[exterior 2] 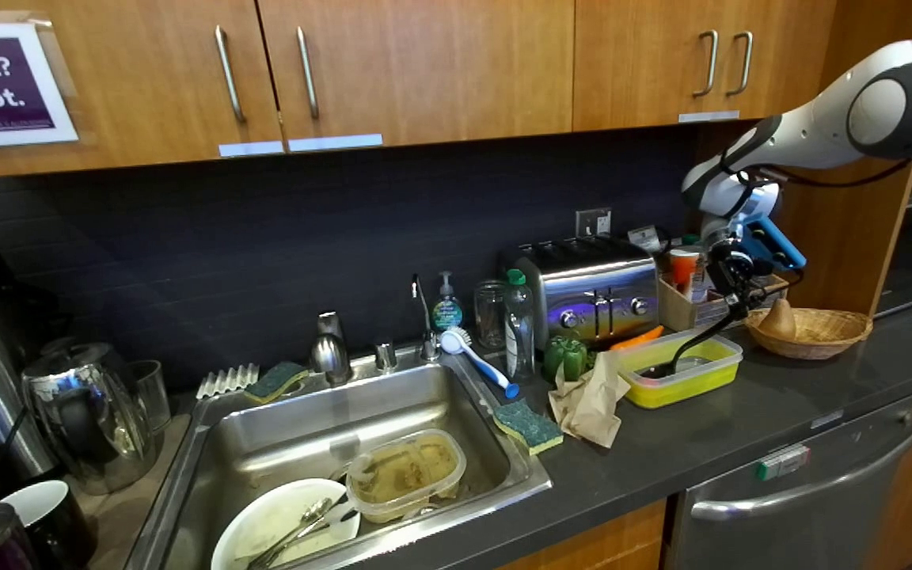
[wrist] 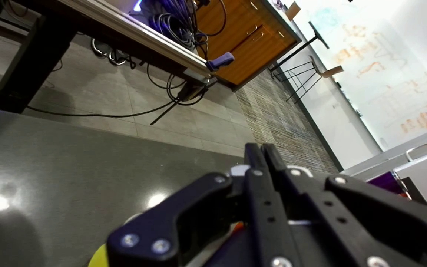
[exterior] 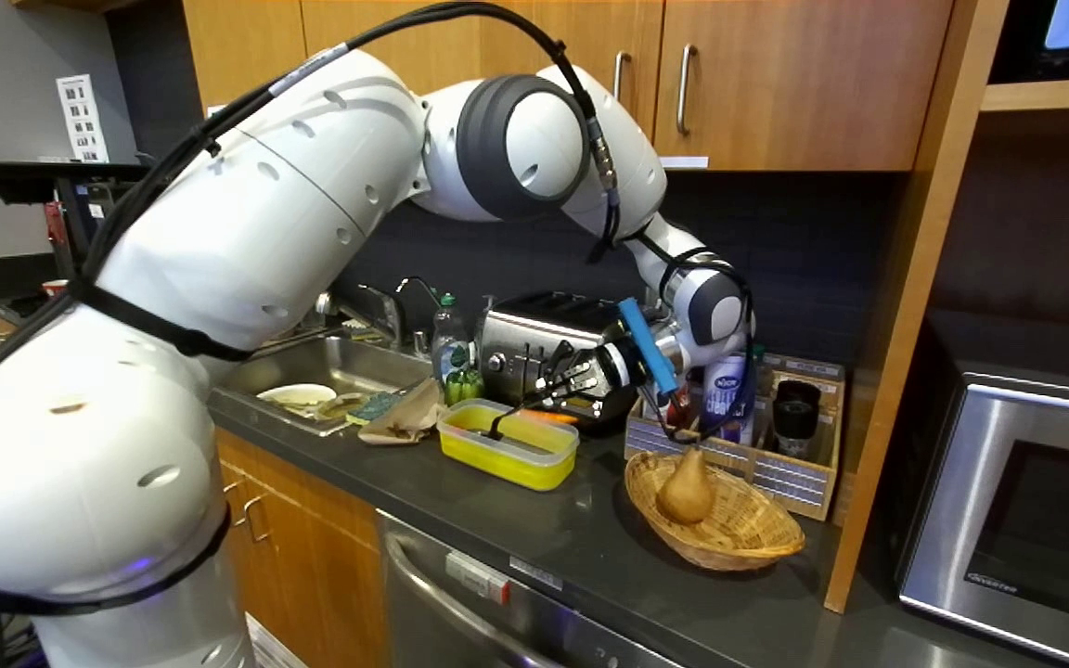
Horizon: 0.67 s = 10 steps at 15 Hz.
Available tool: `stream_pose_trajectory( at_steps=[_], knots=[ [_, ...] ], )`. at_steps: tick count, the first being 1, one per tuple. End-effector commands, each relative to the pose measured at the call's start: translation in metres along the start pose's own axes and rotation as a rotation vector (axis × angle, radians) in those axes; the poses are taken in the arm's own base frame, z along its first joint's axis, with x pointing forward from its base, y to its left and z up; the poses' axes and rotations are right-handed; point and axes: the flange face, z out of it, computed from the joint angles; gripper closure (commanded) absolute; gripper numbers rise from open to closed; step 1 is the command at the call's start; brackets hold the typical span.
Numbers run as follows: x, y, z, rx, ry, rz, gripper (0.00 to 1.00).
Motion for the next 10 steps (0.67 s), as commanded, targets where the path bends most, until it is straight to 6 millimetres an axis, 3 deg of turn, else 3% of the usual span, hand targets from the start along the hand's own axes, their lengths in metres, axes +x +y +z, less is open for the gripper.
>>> stream_pose_trajectory(
  at_steps=[1,2,10],
  knots=[
    [0.0001,0.0007,-0.0013,0.0,0.0,0.0,0.99],
    [-0.0002,0.0008,-0.0019,-0.002,0.001,0.0,0.94],
    [-0.0006,0.0014,-0.0024,-0.001,0.002,0.001,0.94]
  ],
)
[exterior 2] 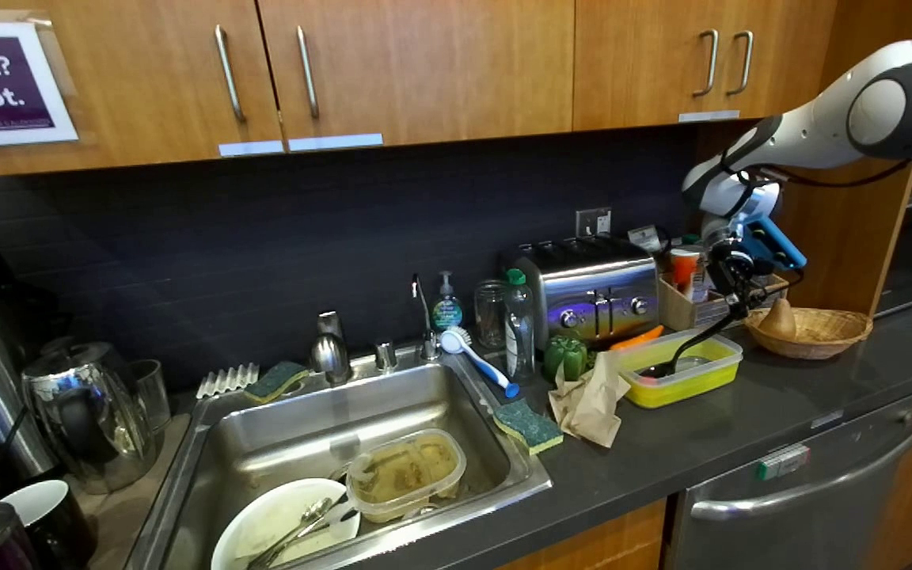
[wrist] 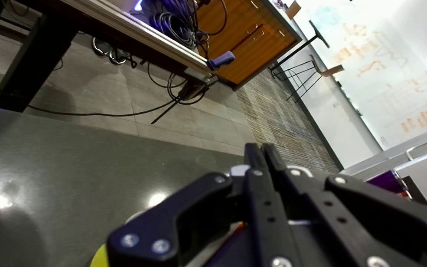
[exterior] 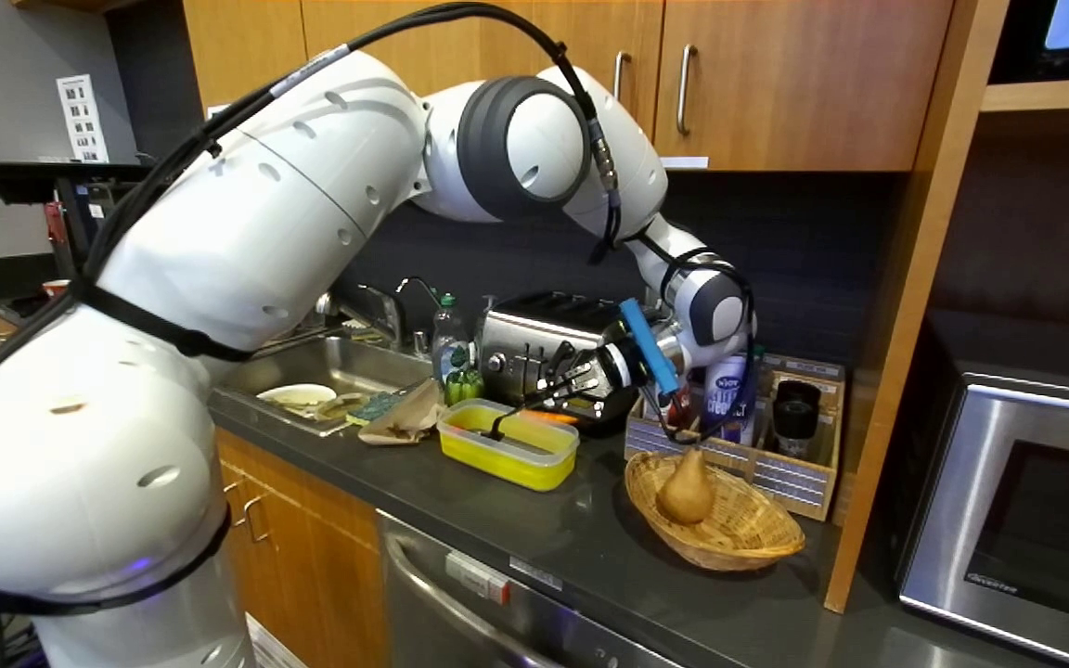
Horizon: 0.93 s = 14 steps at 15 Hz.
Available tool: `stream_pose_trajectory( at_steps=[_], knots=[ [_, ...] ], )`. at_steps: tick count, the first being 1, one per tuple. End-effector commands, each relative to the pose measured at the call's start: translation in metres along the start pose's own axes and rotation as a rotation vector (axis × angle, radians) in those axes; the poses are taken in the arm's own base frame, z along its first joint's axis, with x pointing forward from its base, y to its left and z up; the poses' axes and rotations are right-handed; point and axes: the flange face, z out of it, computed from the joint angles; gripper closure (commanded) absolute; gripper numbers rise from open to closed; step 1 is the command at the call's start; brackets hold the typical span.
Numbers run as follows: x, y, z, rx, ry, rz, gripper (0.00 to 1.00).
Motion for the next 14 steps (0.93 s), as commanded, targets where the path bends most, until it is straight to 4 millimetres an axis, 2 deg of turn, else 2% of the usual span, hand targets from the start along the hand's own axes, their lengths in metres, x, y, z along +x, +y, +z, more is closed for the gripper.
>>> stream_pose_trajectory(
  at_steps=[1,2,3,6,14],
  knots=[
    [-0.0002,0.0004,-0.001,0.0,-0.001,0.0,0.94],
    [-0.0002,0.0004,-0.001,0.0,-0.001,0.0,0.94],
    [-0.0002,0.0004,-0.001,0.0,-0.001,0.0,0.99],
    [0.0059,0.0031,0.0045,0.022,-0.039,-0.026,0.99],
    [0.004,0.0019,0.0085,0.075,-0.119,-0.114,0.99]
  ],
)
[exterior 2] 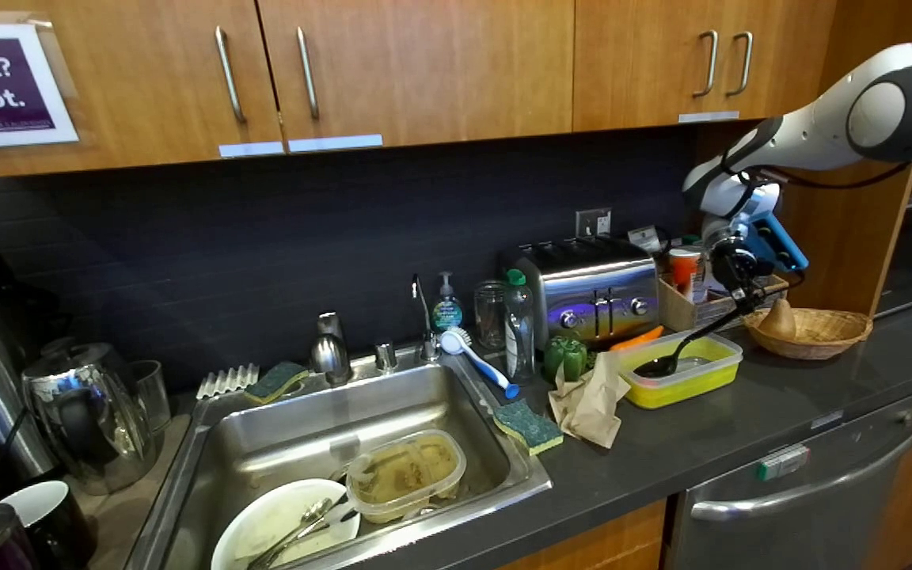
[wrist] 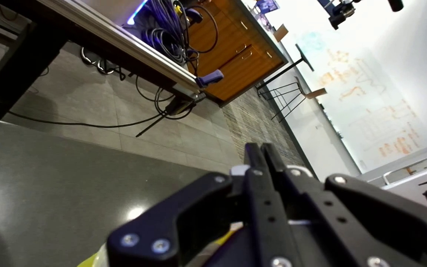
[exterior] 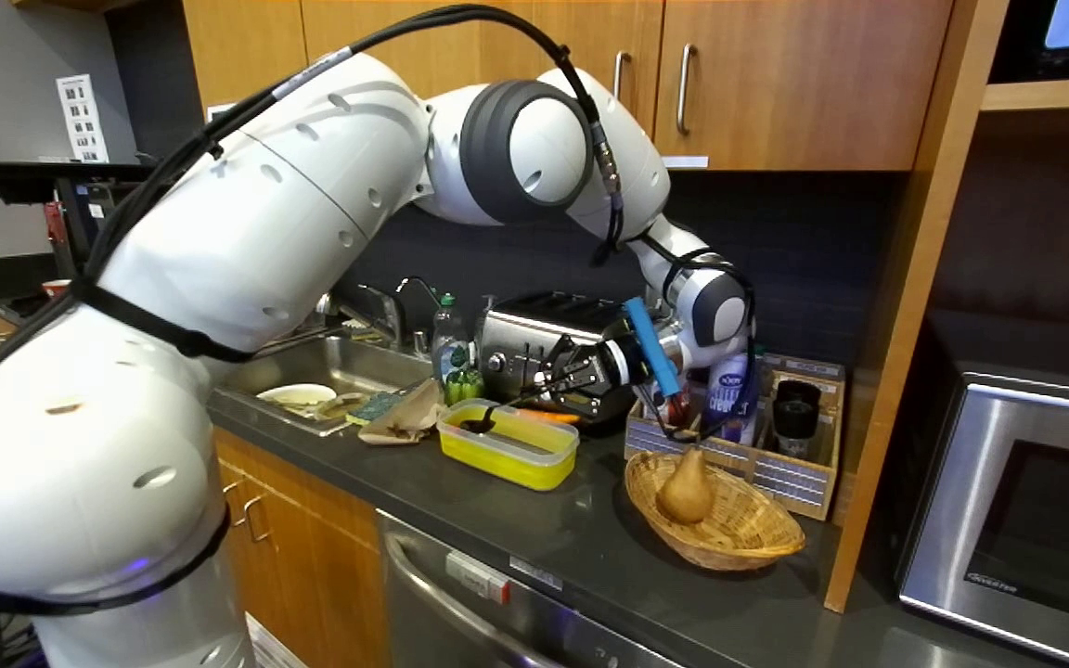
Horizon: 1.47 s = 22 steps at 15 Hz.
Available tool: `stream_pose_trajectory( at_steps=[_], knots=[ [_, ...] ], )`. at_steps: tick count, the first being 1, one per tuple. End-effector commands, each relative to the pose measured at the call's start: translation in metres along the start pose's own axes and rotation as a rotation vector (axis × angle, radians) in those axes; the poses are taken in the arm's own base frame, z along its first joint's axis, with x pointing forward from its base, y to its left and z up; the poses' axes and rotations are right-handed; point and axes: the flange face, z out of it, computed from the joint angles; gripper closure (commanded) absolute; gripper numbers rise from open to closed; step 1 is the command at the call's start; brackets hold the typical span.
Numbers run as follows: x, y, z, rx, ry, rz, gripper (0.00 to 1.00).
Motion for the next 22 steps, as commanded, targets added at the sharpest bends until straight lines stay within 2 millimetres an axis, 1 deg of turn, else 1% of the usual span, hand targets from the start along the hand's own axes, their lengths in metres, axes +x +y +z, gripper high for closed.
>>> stream_pose_trajectory(
  at_steps=[1,6,16,19,22],
  knots=[
    [0.01,0.005,0.005,0.042,-0.07,-0.047,0.99],
    [0.013,0.006,0.005,0.044,-0.097,-0.051,0.99],
    [-0.003,-0.006,-0.01,-0.018,-0.043,-0.068,0.99],
    [-0.005,-0.004,-0.012,-0.018,-0.024,-0.077,0.99],
    [-0.008,0.001,-0.009,-0.009,0.0,-0.094,0.99]
  ],
)
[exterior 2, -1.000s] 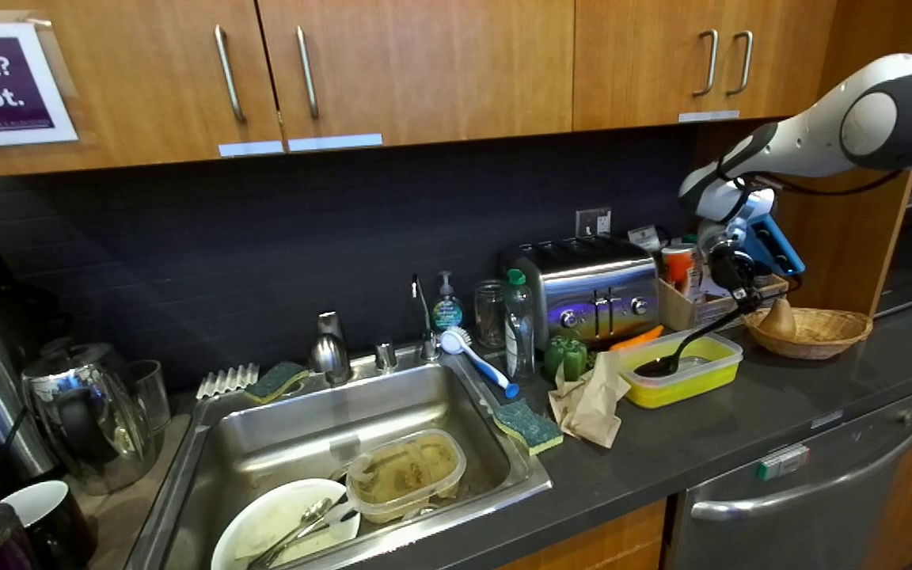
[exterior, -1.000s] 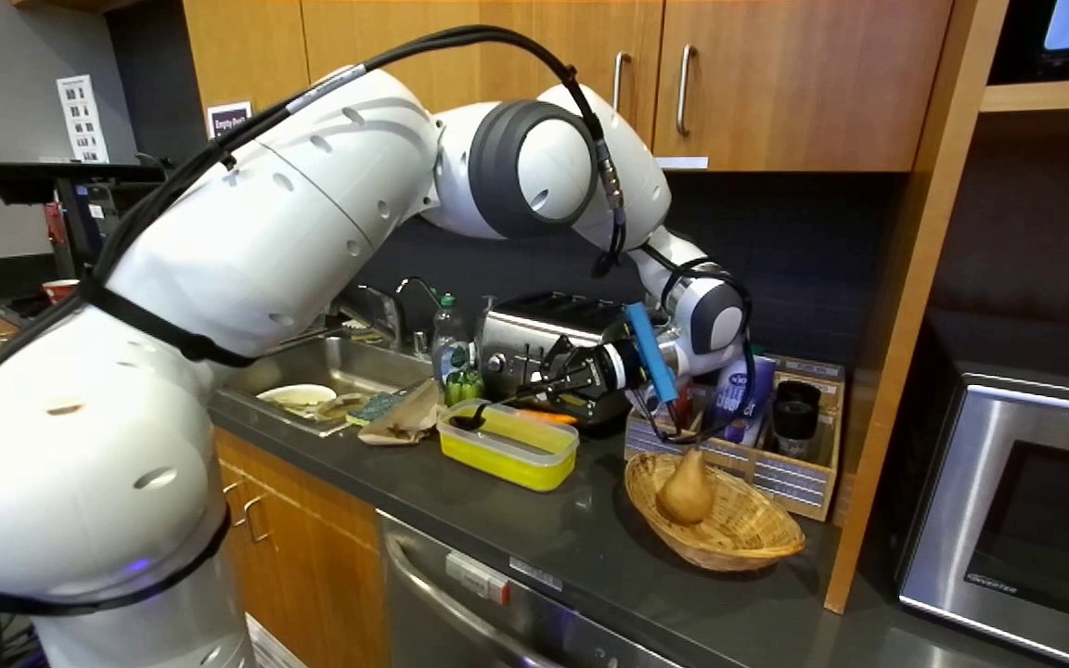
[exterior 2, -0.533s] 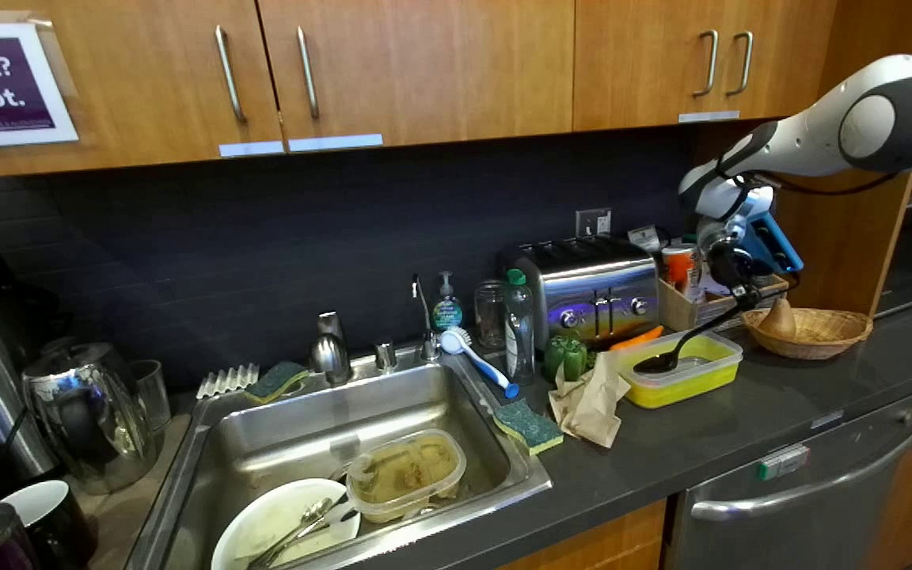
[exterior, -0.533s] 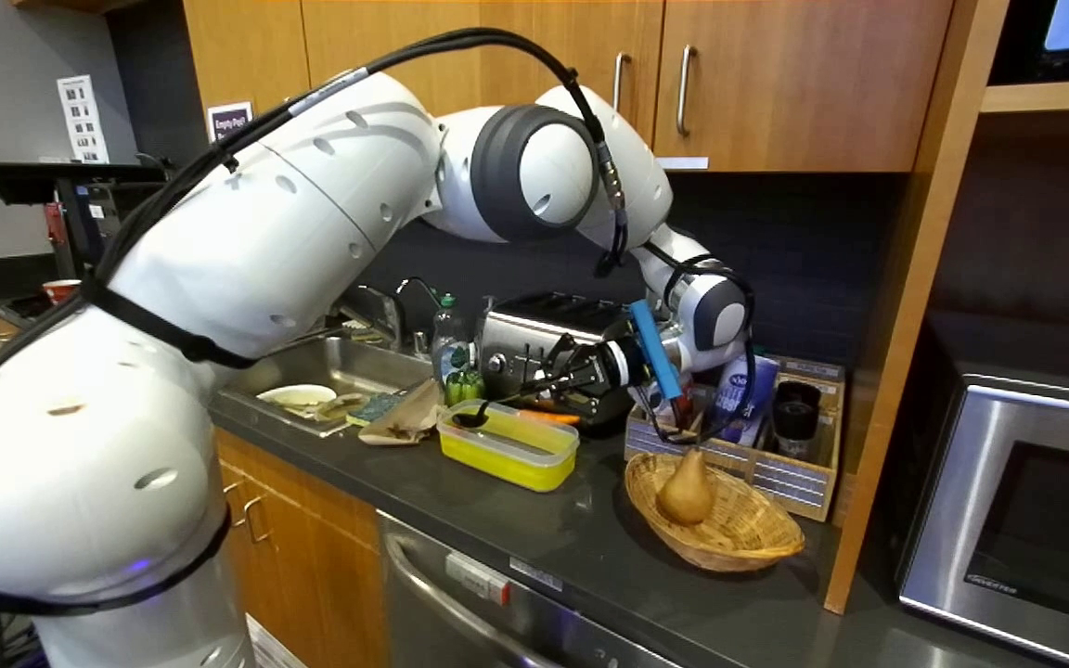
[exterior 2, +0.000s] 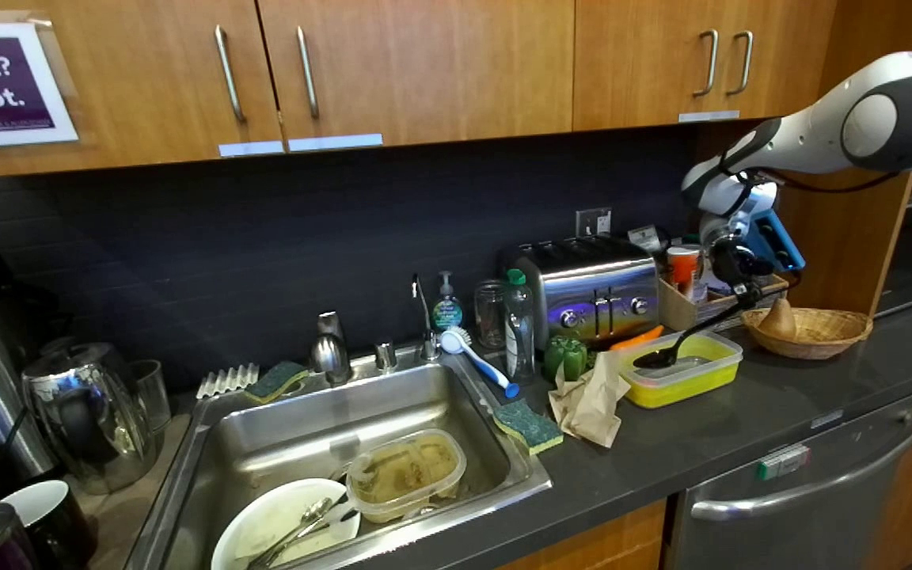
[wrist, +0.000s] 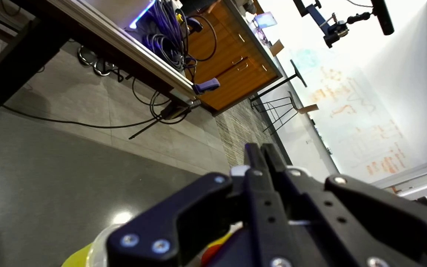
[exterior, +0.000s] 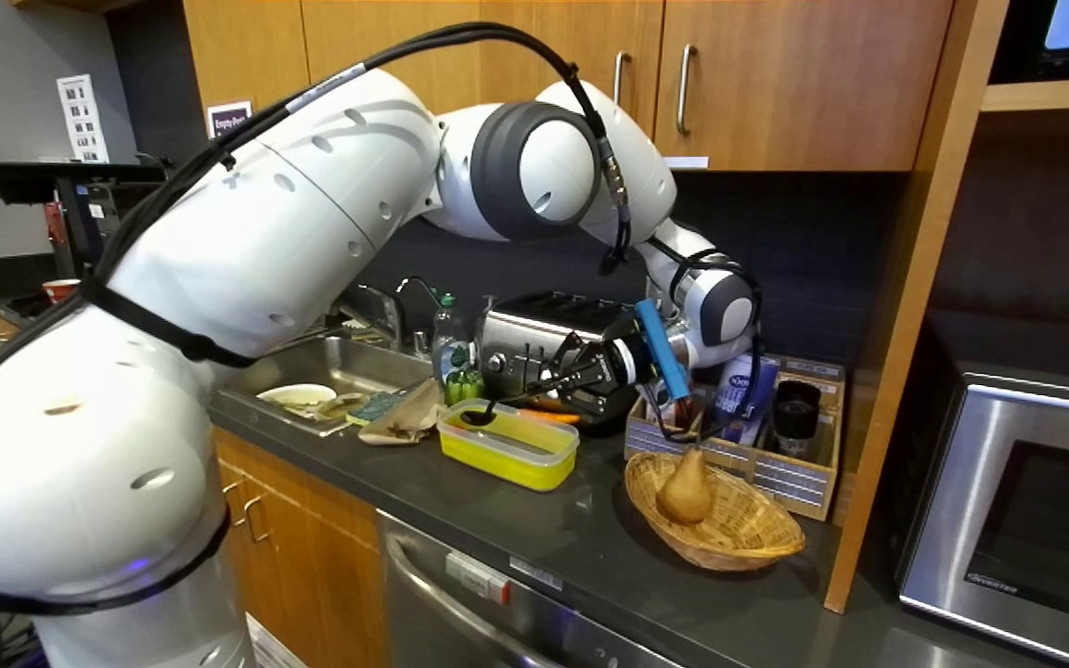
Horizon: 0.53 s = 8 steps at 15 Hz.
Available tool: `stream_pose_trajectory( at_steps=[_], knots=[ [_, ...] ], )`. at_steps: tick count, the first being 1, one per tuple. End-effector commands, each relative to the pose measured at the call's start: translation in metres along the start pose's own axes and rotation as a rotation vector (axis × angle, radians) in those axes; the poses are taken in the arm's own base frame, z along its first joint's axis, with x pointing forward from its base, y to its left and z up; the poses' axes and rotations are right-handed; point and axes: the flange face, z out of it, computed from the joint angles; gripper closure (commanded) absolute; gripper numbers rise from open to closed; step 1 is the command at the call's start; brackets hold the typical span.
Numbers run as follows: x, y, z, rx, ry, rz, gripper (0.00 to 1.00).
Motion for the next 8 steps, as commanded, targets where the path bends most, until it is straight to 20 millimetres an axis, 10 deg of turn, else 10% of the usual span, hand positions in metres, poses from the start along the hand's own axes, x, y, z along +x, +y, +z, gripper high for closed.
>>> stream_pose_trajectory(
  at_steps=[1,8],
  knots=[
    [-0.01,0.001,0.003,-0.018,0.031,-0.037,0.99],
    [-0.02,0.01,0.018,-0.048,0.087,-0.111,0.99]
  ],
)
